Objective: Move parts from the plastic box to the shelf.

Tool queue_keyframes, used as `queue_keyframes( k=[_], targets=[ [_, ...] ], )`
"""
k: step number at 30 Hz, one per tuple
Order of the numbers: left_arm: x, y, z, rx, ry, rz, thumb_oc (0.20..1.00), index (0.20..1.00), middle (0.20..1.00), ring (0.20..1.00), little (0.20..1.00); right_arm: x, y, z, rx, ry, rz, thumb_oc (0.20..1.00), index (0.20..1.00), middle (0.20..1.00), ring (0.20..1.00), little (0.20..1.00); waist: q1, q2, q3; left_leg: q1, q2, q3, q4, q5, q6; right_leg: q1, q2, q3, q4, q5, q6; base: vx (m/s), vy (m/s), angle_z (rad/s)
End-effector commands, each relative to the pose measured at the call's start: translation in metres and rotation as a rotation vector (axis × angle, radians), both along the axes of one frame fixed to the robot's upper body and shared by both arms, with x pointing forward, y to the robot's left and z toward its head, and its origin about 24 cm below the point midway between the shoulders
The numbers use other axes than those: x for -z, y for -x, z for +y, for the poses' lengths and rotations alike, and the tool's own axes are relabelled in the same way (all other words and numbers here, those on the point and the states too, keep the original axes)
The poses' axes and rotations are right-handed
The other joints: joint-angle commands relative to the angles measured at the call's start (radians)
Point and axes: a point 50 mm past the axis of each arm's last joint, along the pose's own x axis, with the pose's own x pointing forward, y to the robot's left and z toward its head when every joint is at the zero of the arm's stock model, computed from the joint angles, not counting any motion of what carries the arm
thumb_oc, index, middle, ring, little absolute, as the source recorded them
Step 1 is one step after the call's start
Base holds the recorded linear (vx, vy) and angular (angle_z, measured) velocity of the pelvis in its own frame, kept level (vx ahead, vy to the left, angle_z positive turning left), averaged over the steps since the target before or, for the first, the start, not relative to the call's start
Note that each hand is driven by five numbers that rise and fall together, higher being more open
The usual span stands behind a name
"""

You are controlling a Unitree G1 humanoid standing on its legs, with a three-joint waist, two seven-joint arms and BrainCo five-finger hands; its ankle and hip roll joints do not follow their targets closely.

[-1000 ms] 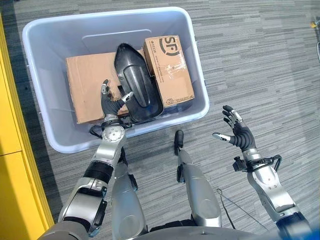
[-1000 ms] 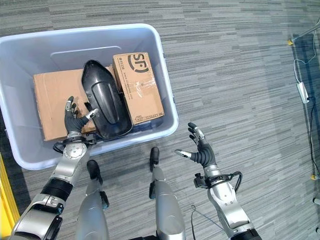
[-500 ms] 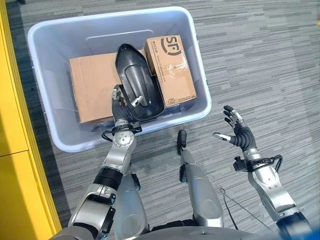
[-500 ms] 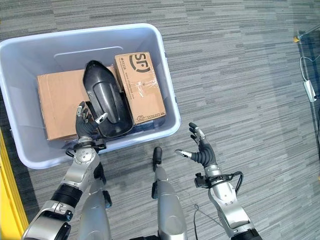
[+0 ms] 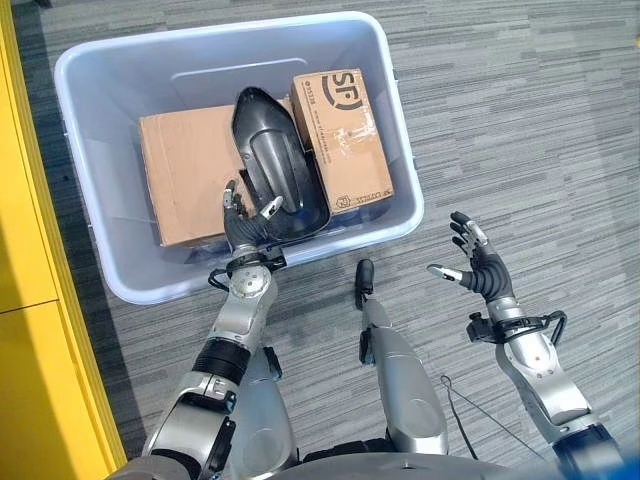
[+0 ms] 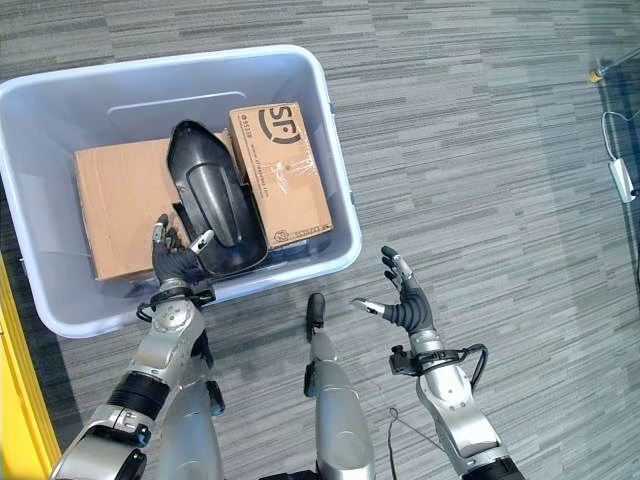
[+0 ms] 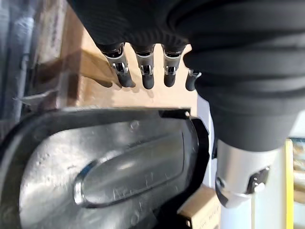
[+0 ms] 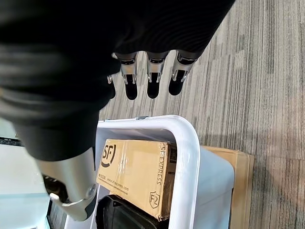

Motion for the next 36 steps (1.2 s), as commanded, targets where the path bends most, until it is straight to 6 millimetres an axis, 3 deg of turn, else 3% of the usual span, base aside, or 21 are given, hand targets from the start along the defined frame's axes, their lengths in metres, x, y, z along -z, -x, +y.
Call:
queue_keyframes(
  k=[1, 8, 17, 28, 36],
  targets=[
    [-0.009, -0.009, 0.008, -0.05, 0.014, -0.03, 1.0, 1.0, 1.0, 1.0, 1.0, -0.021, -0.002, -0.006, 0.031, -0.008, -0.103, 1.0, 1.0, 1.0, 1.0, 1.0, -0.013, 0.0, -0.002, 0.009, 0.005, -0.042, 0.085, -0.066, 0.031, -0.017, -0.072, 0.028, 0.184, -0.086, 0.085, 0.0, 0.0, 0.0],
    [0.006, -0.024, -0.012, -0.016, 0.057, 0.096, 1.0, 1.0, 1.0, 1.0, 1.0, -0.022, -0.001, -0.003, 0.013, -0.005, -0.099, 1.0, 1.0, 1.0, 1.0, 1.0, -0.031, -0.009, 0.003, 0.003, 0.002, -0.039, 0.095, -0.068, 0.033, -0.027, -0.07, 0.035, 0.186, -0.081, 0.085, 0.0, 0.0, 0.0],
    [0.014, -0.037, -0.013, -0.03, 0.038, 0.202, 1.0, 1.0, 1.0, 1.0, 1.0, -0.022, 0.001, -0.004, -0.002, 0.001, -0.096, 1.0, 1.0, 1.0, 1.0, 1.0, -0.049, -0.012, 0.009, -0.006, 0.003, -0.038, 0.099, -0.065, 0.03, -0.036, -0.066, 0.04, 0.19, -0.08, 0.083, 0.0, 0.0, 0.0],
    [0.03, -0.041, 0.005, -0.105, 0.085, 0.35, 1.0, 1.0, 1.0, 1.0, 1.0, -0.021, 0.003, -0.003, -0.029, 0.001, -0.084, 1.0, 1.0, 1.0, 1.0, 1.0, -0.064, -0.014, 0.017, -0.011, 0.004, -0.03, 0.105, -0.066, 0.027, -0.052, -0.059, 0.05, 0.197, -0.082, 0.083, 0.0, 0.0, 0.0],
    [0.026, -0.049, 0.017, -0.141, -0.027, 0.473, 1.0, 1.0, 1.0, 1.0, 1.0, -0.024, 0.004, -0.001, -0.071, -0.02, -0.094, 1.0, 1.0, 1.0, 1.0, 1.0, -0.093, -0.024, 0.023, -0.034, 0.006, -0.025, 0.109, -0.063, 0.023, -0.086, -0.053, 0.06, 0.208, -0.08, 0.084, 0.0, -0.006, -0.02]
  ],
)
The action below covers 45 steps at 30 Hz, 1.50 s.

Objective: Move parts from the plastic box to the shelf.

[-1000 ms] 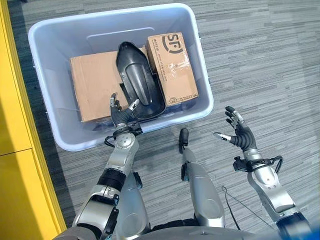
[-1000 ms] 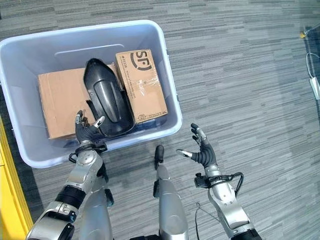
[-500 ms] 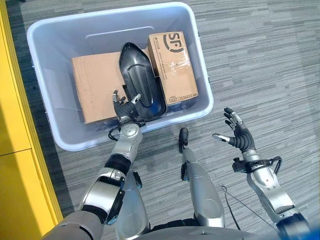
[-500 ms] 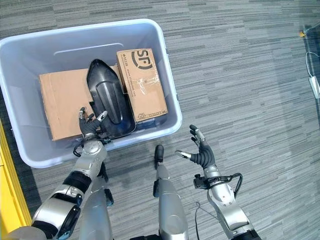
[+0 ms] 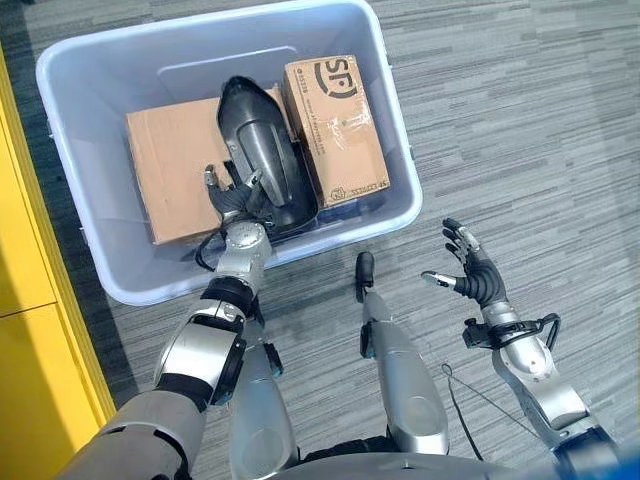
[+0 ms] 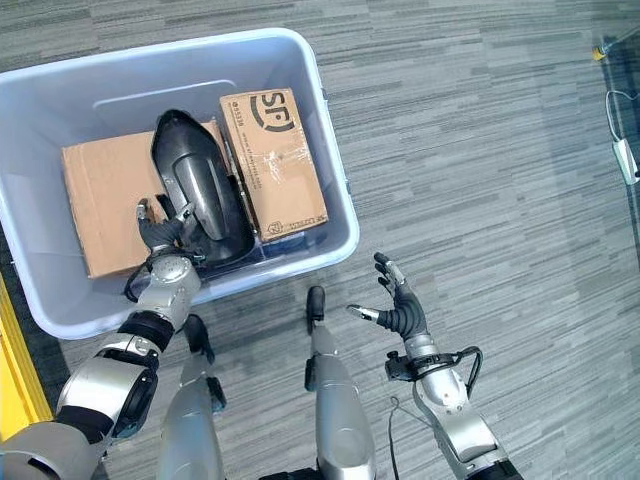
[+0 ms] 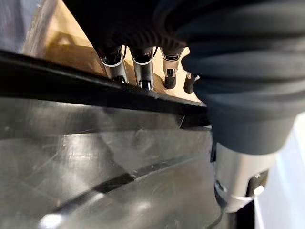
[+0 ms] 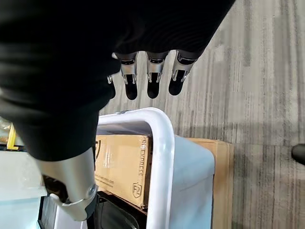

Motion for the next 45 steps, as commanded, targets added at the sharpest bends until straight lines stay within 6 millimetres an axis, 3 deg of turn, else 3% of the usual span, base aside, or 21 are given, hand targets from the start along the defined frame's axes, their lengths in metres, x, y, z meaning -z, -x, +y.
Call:
queue_keyframes(
  k=[1, 2, 3, 4, 5, 17, 27, 31, 36, 45],
  targets=[
    [0.051, 0.009, -0.007, 0.031, 0.053, 0.339, 1.0, 1.0, 1.0, 1.0, 1.0, -0.029, 0.0, -0.008, -0.028, -0.008, -0.134, 1.0, 1.0, 1.0, 1.0, 1.0, -0.05, -0.034, 0.009, 0.0, 0.009, -0.026, 0.105, -0.062, 0.022, -0.056, -0.049, 0.059, 0.211, -0.072, 0.073, 0.0, 0.0, 0.0],
    [0.051, 0.009, -0.005, 0.025, 0.056, 0.348, 1.0, 1.0, 1.0, 1.0, 1.0, -0.029, 0.0, -0.008, -0.032, -0.01, -0.132, 1.0, 1.0, 1.0, 1.0, 1.0, -0.053, -0.036, 0.009, -0.001, 0.011, -0.023, 0.105, -0.063, 0.021, -0.059, -0.048, 0.06, 0.211, -0.071, 0.073, 0.0, 0.0, 0.0],
    [0.049, 0.008, -0.004, 0.024, 0.046, 0.347, 0.812, 0.812, 0.812, 0.812, 0.812, -0.029, 0.001, -0.008, -0.035, -0.011, -0.134, 1.0, 1.0, 1.0, 1.0, 1.0, -0.055, -0.037, 0.009, -0.002, 0.011, -0.023, 0.106, -0.063, 0.021, -0.062, -0.048, 0.062, 0.211, -0.07, 0.074, 0.0, -0.013, -0.07],
    [0.047, 0.007, -0.006, 0.031, 0.04, 0.347, 0.42, 0.42, 0.42, 0.42, 0.42, -0.029, 0.001, -0.008, -0.04, -0.01, -0.133, 1.0, 1.0, 1.0, 1.0, 1.0, -0.058, -0.039, 0.009, -0.004, 0.012, -0.022, 0.107, -0.064, 0.021, -0.065, -0.047, 0.064, 0.211, -0.07, 0.074, -0.01, -0.015, -0.13],
    [0.045, 0.006, -0.006, 0.03, 0.041, 0.345, 0.2, 0.2, 0.2, 0.2, 0.2, -0.028, 0.001, -0.008, -0.039, -0.008, -0.13, 1.0, 1.0, 1.0, 1.0, 1.0, -0.061, -0.039, 0.008, -0.005, 0.012, -0.022, 0.108, -0.065, 0.021, -0.066, -0.046, 0.065, 0.211, -0.069, 0.074, -0.01, 0.0, -0.12],
    [0.046, 0.005, -0.009, 0.056, 0.069, 0.334, 0.2, 0.2, 0.2, 0.2, 0.2, -0.023, 0.005, -0.011, -0.036, -0.004, -0.107, 1.0, 1.0, 1.0, 1.0, 1.0, -0.061, -0.028, 0.0, -0.012, 0.008, -0.026, 0.111, -0.066, 0.023, -0.072, -0.046, 0.061, 0.214, -0.069, 0.073, 0.0, 0.0, -0.01],
    [0.056, 0.013, -0.005, 0.06, 0.192, 0.263, 0.2, 0.2, 0.2, 0.2, 0.2, -0.018, 0.001, -0.011, -0.014, -0.009, -0.084, 1.0, 1.0, 1.0, 1.0, 1.0, -0.03, -0.005, -0.033, 0.033, 0.003, -0.035, 0.1, -0.069, 0.026, -0.014, -0.053, 0.046, 0.212, -0.081, 0.074, 0.0, 0.002, 0.0],
    [0.06, 0.021, 0.003, 0.036, 0.245, 0.195, 0.2, 0.2, 0.2, 0.2, 0.2, -0.015, 0.0, -0.011, -0.002, -0.012, -0.075, 1.0, 1.0, 1.0, 1.0, 1.0, -0.012, 0.008, -0.051, 0.066, 0.0, -0.038, 0.083, -0.065, 0.026, 0.021, -0.061, 0.037, 0.204, -0.082, 0.075, 0.04, 0.009, -0.01],
    [0.055, 0.041, 0.017, 0.031, 0.328, -0.012, 0.2, 0.2, 0.2, 0.2, 0.2, -0.01, 0.001, -0.012, 0.023, -0.008, -0.052, 1.0, 1.0, 1.0, 1.0, 1.0, 0.027, 0.036, -0.093, 0.125, -0.007, -0.052, 0.048, -0.059, 0.027, 0.087, -0.078, 0.012, 0.184, -0.089, 0.078, 0.07, 0.014, 0.09],
    [0.046, 0.066, 0.019, 0.09, 0.38, -0.184, 0.2, 0.2, 0.2, 0.2, 0.2, -0.004, 0.001, -0.016, 0.047, 0.018, -0.025, 1.0, 1.0, 1.0, 1.0, 1.0, 0.059, 0.062, -0.154, 0.176, -0.012, -0.064, 0.01, -0.047, 0.031, 0.15, -0.09, -0.012, 0.158, -0.098, 0.082, 0.05, 0.016, 0.1]
  ],
)
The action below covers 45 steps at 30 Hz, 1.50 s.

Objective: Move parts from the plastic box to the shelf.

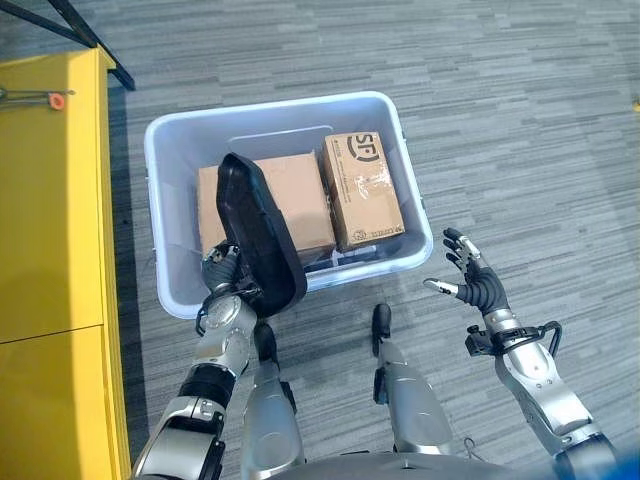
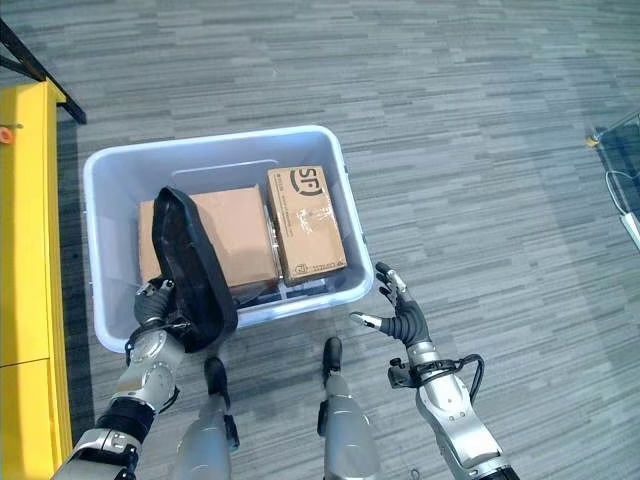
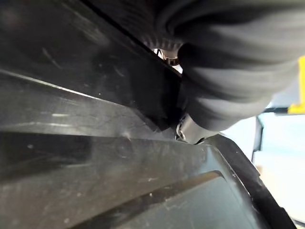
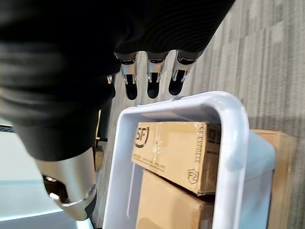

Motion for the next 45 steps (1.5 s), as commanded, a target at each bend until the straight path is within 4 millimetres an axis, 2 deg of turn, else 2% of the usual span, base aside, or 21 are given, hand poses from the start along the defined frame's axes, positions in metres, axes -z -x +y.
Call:
queue_keyframes(
  k=[1, 12, 18, 24, 25, 29, 32, 36, 40, 41, 42, 43, 44, 45],
  targets=[
    [-0.04, -0.019, 0.002, 0.01, -0.011, -0.207, 0.2, 0.2, 0.2, 0.2, 0.2, -0.014, -0.004, -0.012, 0.04, 0.016, -0.073, 1.0, 1.0, 1.0, 1.0, 1.0, -0.011, 0.006, -0.047, 0.007, 0.01, -0.054, 0.079, -0.059, 0.021, -0.01, -0.072, 0.011, 0.171, -0.095, 0.08, 0.06, 0.025, 0.03],
    [-0.054, -0.007, 0.004, 0.075, -0.052, -0.292, 0.2, 0.2, 0.2, 0.2, 0.2, -0.012, -0.006, -0.015, 0.051, 0.024, -0.056, 1.0, 1.0, 1.0, 1.0, 1.0, 0.006, 0.026, -0.109, 0.062, 0.004, -0.065, 0.055, -0.062, 0.024, 0.053, -0.079, -0.012, 0.158, -0.106, 0.084, 0.04, 0.014, 0.04],
    [-0.059, 0.009, 0.01, 0.164, -0.222, -0.291, 0.2, 0.2, 0.2, 0.2, 0.2, -0.008, -0.007, -0.019, 0.045, 0.032, -0.032, 1.0, 1.0, 1.0, 1.0, 1.0, 0.023, 0.043, -0.166, 0.107, 0.003, -0.067, 0.023, -0.054, 0.024, 0.108, -0.081, -0.033, 0.127, -0.103, 0.089, 0.04, -0.001, 0.07],
    [-0.051, 0.035, 0.019, 0.232, -0.362, -0.233, 0.2, 0.2, 0.2, 0.2, 0.2, -0.002, -0.005, -0.021, 0.023, 0.028, 0.002, 1.0, 1.0, 1.0, 1.0, 1.0, 0.045, 0.054, -0.22, 0.156, 0.008, -0.071, 0.01, -0.058, 0.021, 0.172, -0.079, -0.056, 0.112, -0.116, 0.09, 0.06, -0.027, 0.06],
    [-0.045, 0.051, 0.019, 0.287, -0.384, -0.211, 0.2, 0.2, 0.2, 0.2, 0.2, 0.001, -0.003, -0.023, 0.014, 0.029, 0.019, 1.0, 1.0, 1.0, 1.0, 1.0, 0.06, 0.064, -0.243, 0.179, 0.018, -0.084, 0.014, -0.061, 0.021, 0.208, -0.075, -0.075, 0.124, -0.142, 0.085, 0.07, -0.064, 0.08],
    [-0.04, 0.06, 0.016, 0.325, -0.369, -0.194, 0.2, 0.2, 0.2, 0.2, 0.2, 0.002, -0.002, -0.022, 0.011, 0.015, 0.025, 1.0, 1.0, 1.0, 1.0, 1.0, 0.071, 0.074, -0.249, 0.189, 0.028, -0.104, 0.029, -0.061, 0.018, 0.235, -0.064, -0.09, 0.149, -0.175, 0.076, 0.03, -0.066, 0.3],
    [-0.033, 0.074, 0.014, 0.351, -0.35, -0.169, 0.2, 0.2, 0.2, 0.2, 0.2, 0.002, -0.001, -0.022, -0.004, 0.012, 0.025, 1.0, 1.0, 1.0, 1.0, 1.0, 0.087, 0.087, -0.261, 0.193, 0.046, -0.141, 0.047, -0.053, 0.014, 0.271, -0.044, -0.115, 0.172, -0.218, 0.056, 0.0, -0.12, 0.36],
    [-0.029, 0.089, 0.01, 0.37, -0.311, -0.162, 0.2, 0.2, 0.2, 0.2, 0.2, 0.002, -0.004, -0.019, -0.027, 0.019, 0.023, 1.0, 1.0, 1.0, 1.0, 1.0, 0.122, 0.108, -0.259, 0.187, 0.089, -0.198, 0.049, 0.007, -0.003, 0.289, 0.001, -0.167, 0.226, -0.28, 0.018, -0.05, -0.153, 0.28],
    [-0.026, 0.091, 0.004, 0.393, -0.263, -0.165, 0.2, 0.2, 0.2, 0.2, 0.2, 0.0, -0.006, -0.021, -0.025, 0.036, 0.013, 1.0, 1.0, 1.0, 1.0, 1.0, 0.16, 0.14, -0.217, 0.115, 0.114, -0.29, 0.0, 0.153, -0.048, 0.276, 0.04, -0.244, 0.236, -0.301, -0.009, -0.19, -0.098, 0.57],
    [-0.023, 0.091, 0.003, 0.397, -0.253, -0.157, 0.2, 0.2, 0.2, 0.2, 0.2, -0.001, -0.005, -0.026, -0.008, 0.04, 0.009, 1.0, 1.0, 1.0, 1.0, 1.0, 0.163, 0.147, -0.205, 0.086, 0.112, -0.291, -0.021, 0.196, -0.057, 0.265, 0.033, -0.278, 0.238, -0.298, -0.014, -0.22, 0.029, 1.11],
    [-0.019, 0.088, 0.002, 0.397, -0.244, -0.147, 0.2, 0.2, 0.2, 0.2, 0.2, -0.002, -0.005, -0.033, 0.025, 0.061, 0.009, 1.0, 1.0, 1.0, 1.0, 1.0, 0.155, 0.143, -0.201, 0.063, 0.104, -0.206, -0.039, 0.206, -0.05, 0.262, 0.011, -0.32, 0.218, -0.288, -0.008, -0.21, 0.036, 1.56],
    [-0.02, 0.084, 0.0, 0.401, -0.247, -0.153, 0.2, 0.2, 0.2, 0.2, 0.2, -0.002, -0.006, -0.034, 0.037, 0.075, 0.004, 1.0, 1.0, 1.0, 1.0, 1.0, 0.15, 0.138, -0.198, 0.055, 0.106, -0.155, -0.033, 0.211, -0.046, 0.267, -0.002, -0.336, 0.194, -0.27, -0.003, -0.21, 0.032, 1.98],
    [-0.022, 0.08, 0.0, 0.394, -0.251, -0.167, 0.2, 0.2, 0.2, 0.2, 0.2, -0.004, -0.008, -0.036, 0.051, 0.08, -0.004, 1.0, 1.0, 1.0, 1.0, 1.0, 0.145, 0.129, -0.191, 0.065, 0.107, -0.104, -0.003, 0.187, -0.033, 0.269, -0.018, -0.352, 0.172, -0.246, 0.0, -0.2, 0.006, 1.63],
    [-0.024, 0.078, 0.0, 0.384, -0.253, -0.176, 0.2, 0.2, 0.2, 0.2, 0.2, -0.005, -0.009, -0.036, 0.053, 0.083, -0.006, 1.0, 1.0, 1.0, 1.0, 1.0, 0.143, 0.122, -0.193, 0.08, 0.105, -0.096, 0.045, 0.148, -0.024, 0.266, -0.03, -0.363, 0.156, -0.224, 0.001, -0.21, 0.004, 0.87]
  ],
)
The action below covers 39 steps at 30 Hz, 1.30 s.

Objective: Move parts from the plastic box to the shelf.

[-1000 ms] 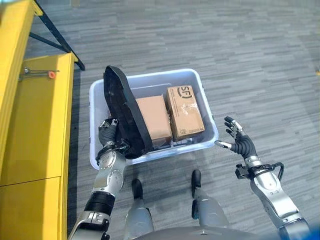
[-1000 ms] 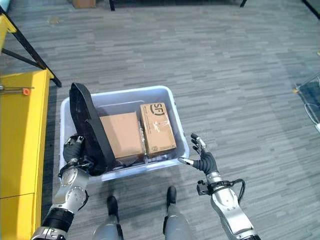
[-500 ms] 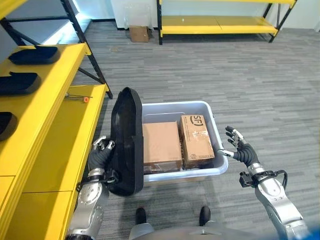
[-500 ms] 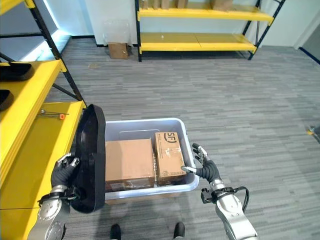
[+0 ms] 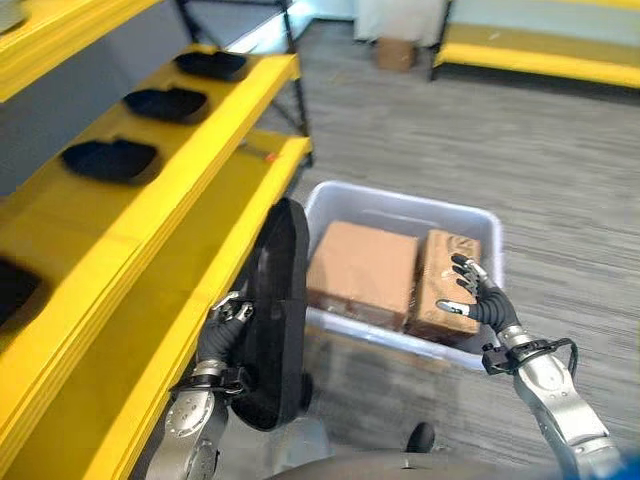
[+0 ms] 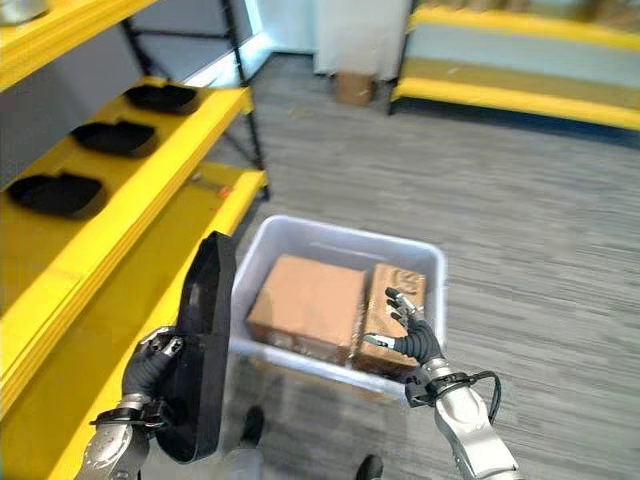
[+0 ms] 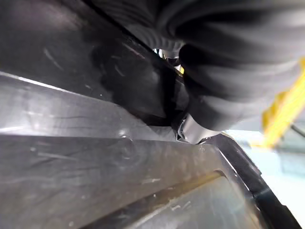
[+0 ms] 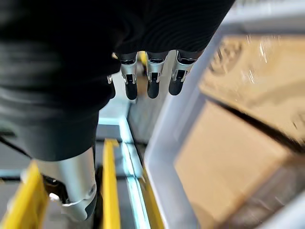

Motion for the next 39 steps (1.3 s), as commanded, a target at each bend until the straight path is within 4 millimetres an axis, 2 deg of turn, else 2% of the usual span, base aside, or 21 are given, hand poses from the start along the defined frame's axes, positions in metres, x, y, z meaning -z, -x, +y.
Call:
queue_keyframes(
  k=[1, 3, 4, 5, 6, 9, 11, 12, 13, 15, 16, 19, 22, 23, 24, 26, 27, 29, 31, 34, 39],
  targets=[
    [-0.048, -0.027, 0.019, -0.04, -0.039, -0.247, 0.2, 0.2, 0.2, 0.2, 0.2, -0.028, -0.016, 0.002, 0.006, 0.007, -0.166, 1.0, 1.0, 1.0, 1.0, 1.0, -0.039, -0.078, -0.048, 0.09, 0.094, 0.021, 0.113, -0.045, -0.057, -0.044, -0.09, 0.066, 0.153, -0.065, 0.088, -0.17, 0.021, 0.16],
    [-0.053, -0.031, 0.018, -0.044, -0.014, -0.277, 0.2, 0.2, 0.2, 0.2, 0.2, -0.028, -0.016, 0.003, 0.002, -0.006, -0.168, 1.0, 1.0, 1.0, 1.0, 1.0, -0.042, -0.091, -0.058, 0.122, 0.073, -0.002, 0.192, -0.13, -0.049, -0.043, -0.116, 0.037, 0.15, -0.045, 0.087, -0.09, 0.07, 0.44],
    [-0.053, -0.032, 0.016, -0.039, 0.025, -0.277, 0.2, 0.2, 0.2, 0.2, 0.2, -0.027, -0.015, 0.004, 0.006, -0.02, -0.162, 1.0, 1.0, 1.0, 1.0, 1.0, -0.05, -0.09, -0.07, 0.17, 0.06, -0.01, 0.17, -0.191, -0.042, -0.04, -0.131, 0.021, 0.172, -0.047, 0.088, 0.07, 0.187, 0.73],
    [-0.05, -0.029, 0.013, -0.031, 0.016, -0.264, 0.2, 0.2, 0.2, 0.2, 0.2, -0.025, -0.011, 0.001, 0.027, -0.028, -0.156, 1.0, 1.0, 1.0, 1.0, 1.0, -0.063, -0.075, -0.083, 0.195, 0.059, 0.007, 0.123, -0.233, -0.039, -0.021, -0.141, 0.023, 0.2, -0.063, 0.112, 0.1, 0.261, 0.76],
    [-0.05, -0.028, 0.015, -0.037, 0.021, -0.261, 0.2, 0.2, 0.2, 0.2, 0.2, -0.021, -0.009, 0.003, 0.029, -0.033, -0.144, 1.0, 1.0, 1.0, 1.0, 1.0, -0.067, -0.072, -0.09, 0.201, 0.059, 0.018, 0.111, -0.242, -0.035, -0.021, -0.152, 0.028, 0.209, -0.063, 0.113, 0.09, 0.383, 1.11],
    [-0.057, -0.029, 0.023, -0.05, -0.048, -0.281, 0.2, 0.2, 0.2, 0.2, 0.2, -0.015, -0.006, 0.007, 0.031, -0.082, -0.118, 1.0, 1.0, 1.0, 1.0, 1.0, -0.057, -0.095, -0.09, 0.194, -0.002, 0.012, 0.11, -0.274, -0.009, 0.001, -0.224, -0.001, 0.216, -0.007, 0.148, 0.02, 0.273, 0.6],
    [-0.057, -0.026, 0.025, -0.056, -0.062, -0.28, 0.2, 0.2, 0.2, 0.2, 0.2, -0.01, -0.006, 0.012, 0.011, -0.081, -0.094, 1.0, 1.0, 1.0, 1.0, 1.0, -0.05, -0.104, -0.098, 0.199, -0.031, 0.014, 0.104, -0.292, 0.002, 0.008, -0.249, -0.008, 0.203, 0.023, 0.167, -0.01, 0.202, 0.51],
    [-0.057, -0.025, 0.026, -0.056, -0.057, -0.28, 0.2, 0.2, 0.2, 0.2, 0.2, -0.008, -0.007, 0.014, 0.006, -0.082, -0.084, 1.0, 1.0, 1.0, 1.0, 1.0, -0.043, -0.111, -0.096, 0.187, -0.048, 0.019, 0.108, -0.282, 0.012, 0.005, -0.268, -0.029, 0.195, 0.052, 0.162, 0.0, 0.135, 0.26],
    [-0.057, -0.025, 0.026, -0.058, -0.058, -0.279, 0.2, 0.2, 0.2, 0.2, 0.2, -0.008, -0.007, 0.014, 0.004, -0.083, -0.083, 1.0, 1.0, 1.0, 1.0, 1.0, -0.046, -0.109, -0.1, 0.196, -0.043, 0.011, 0.105, -0.298, 0.007, 0.011, -0.261, -0.012, 0.196, 0.038, 0.176, -0.08, 0.21, 0.11],
    [-0.059, -0.021, 0.031, -0.068, -0.075, -0.28, 0.2, 0.2, 0.2, 0.2, 0.2, -0.005, -0.007, 0.019, -0.009, -0.105, -0.067, 1.0, 1.0, 1.0, 1.0, 1.0, -0.028, -0.133, -0.098, 0.17, -0.095, 0.002, 0.127, -0.307, 0.033, 0.014, -0.304, -0.036, 0.175, 0.099, 0.185, 0.0, 0.218, 0.11],
    [-0.059, -0.02, 0.032, -0.069, -0.088, -0.276, 0.2, 0.2, 0.2, 0.2, 0.2, -0.004, -0.006, 0.019, -0.012, -0.106, -0.062, 1.0, 1.0, 1.0, 1.0, 1.0, -0.027, -0.137, -0.102, 0.176, -0.102, -0.014, 0.129, -0.331, 0.034, 0.024, -0.307, -0.018, 0.176, 0.106, 0.209, 0.09, 0.173, 0.28],
    [-0.059, -0.022, 0.032, -0.048, -0.119, -0.269, 0.2, 0.2, 0.2, 0.2, 0.2, 0.0, -0.005, 0.021, -0.011, -0.109, -0.044, 1.0, 1.0, 1.0, 1.0, 1.0, -0.019, -0.158, -0.101, 0.157, -0.165, -0.031, 0.133, -0.33, 0.063, 0.028, -0.356, -0.044, 0.171, 0.164, 0.212, -0.03, 0.241, 0.42],
    [-0.062, -0.024, 0.032, -0.03, -0.166, -0.27, 0.2, 0.2, 0.2, 0.2, 0.2, 0.005, -0.004, 0.029, -0.019, -0.131, -0.024, 1.0, 1.0, 1.0, 1.0, 1.0, -0.025, -0.166, -0.106, 0.169, -0.199, -0.047, 0.114, -0.331, 0.085, 0.018, -0.375, -0.009, 0.199, 0.196, 0.215, 0.04, 0.201, 0.39],
    [-0.064, -0.026, 0.032, -0.023, -0.178, -0.276, 0.2, 0.2, 0.2, 0.2, 0.2, 0.006, -0.004, 0.032, -0.027, -0.138, -0.022, 1.0, 1.0, 1.0, 1.0, 1.0, -0.035, -0.166, -0.105, 0.175, -0.207, -0.056, 0.105, -0.328, 0.093, 0.002, -0.367, 0.042, 0.222, 0.201, 0.208, 0.02, 0.178, 0.32],
    [-0.065, -0.028, 0.031, -0.018, -0.168, -0.285, 0.2, 0.2, 0.2, 0.2, 0.2, 0.004, -0.006, 0.036, -0.04, -0.145, -0.027, 1.0, 1.0, 1.0, 1.0, 1.0, -0.058, -0.162, -0.097, 0.181, -0.21, -0.075, 0.094, -0.317, 0.101, -0.037, -0.327, 0.161, 0.244, 0.197, 0.192, 0.01, 0.176, 0.26],
    [-0.063, -0.032, 0.027, -0.005, -0.138, -0.286, 0.2, 0.2, 0.2, 0.2, 0.2, 0.002, -0.01, 0.04, -0.073, -0.149, -0.032, 1.0, 1.0, 1.0, 1.0, 1.0, -0.076, -0.146, -0.087, 0.198, -0.202, -0.088, 0.065, -0.291, 0.116, -0.108, -0.195, 0.316, 0.304, 0.1, 0.152, 0.0, 0.215, 0.44],
    [-0.063, -0.032, 0.025, 0.003, -0.136, -0.287, 0.2, 0.2, 0.2, 0.2, 0.2, 0.002, -0.009, 0.041, -0.081, -0.154, -0.028, 1.0, 1.0, 1.0, 1.0, 1.0, -0.078, -0.142, -0.087, 0.201, -0.202, -0.09, 0.053, -0.281, 0.121, -0.13, -0.149, 0.339, 0.324, 0.058, 0.138, 0.0, 0.214, 0.45],
    [-0.064, -0.035, 0.019, 0.024, -0.121, -0.293, 0.2, 0.2, 0.2, 0.2, 0.2, 0.001, -0.008, 0.041, -0.104, -0.166, -0.031, 1.0, 1.0, 1.0, 1.0, 1.0, -0.101, -0.146, -0.094, 0.202, -0.219, -0.129, 0.044, -0.259, 0.136, -0.155, 0.011, 0.403, 0.404, -0.055, 0.094, 0.02, 0.159, 0.28],
    [-0.063, -0.039, 0.014, 0.039, -0.115, -0.297, 0.2, 0.2, 0.2, 0.2, 0.2, 0.004, -0.009, 0.044, -0.119, -0.17, -0.02, 1.0, 1.0, 1.0, 1.0, 1.0, -0.117, -0.158, -0.106, 0.195, -0.235, -0.155, 0.051, -0.254, 0.141, -0.169, 0.115, 0.473, 0.386, -0.091, 0.076, 0.01, 0.044, 0.55],
    [-0.06, -0.033, 0.013, 0.014, -0.069, -0.299, 0.2, 0.2, 0.2, 0.2, 0.2, 0.007, -0.009, 0.05, -0.144, -0.176, 0.001, 1.0, 1.0, 1.0, 1.0, 1.0, -0.096, -0.187, -0.118, 0.189, -0.268, -0.158, 0.075, -0.267, 0.14, -0.108, 0.127, 0.498, 0.238, -0.075, 0.056, -0.03, -0.089, 0.36],
    [-0.055, -0.024, 0.014, -0.001, -0.037, -0.284, 0.2, 0.2, 0.2, 0.2, 0.2, 0.001, -0.009, 0.046, -0.161, -0.13, -0.03, 1.0, 1.0, 1.0, 1.0, 1.0, -0.078, -0.174, -0.149, 0.199, -0.256, -0.125, 0.065, -0.268, 0.136, -0.057, 0.123, 0.504, 0.133, -0.047, 0.056, -0.01, -0.085, -0.04]
  ],
)
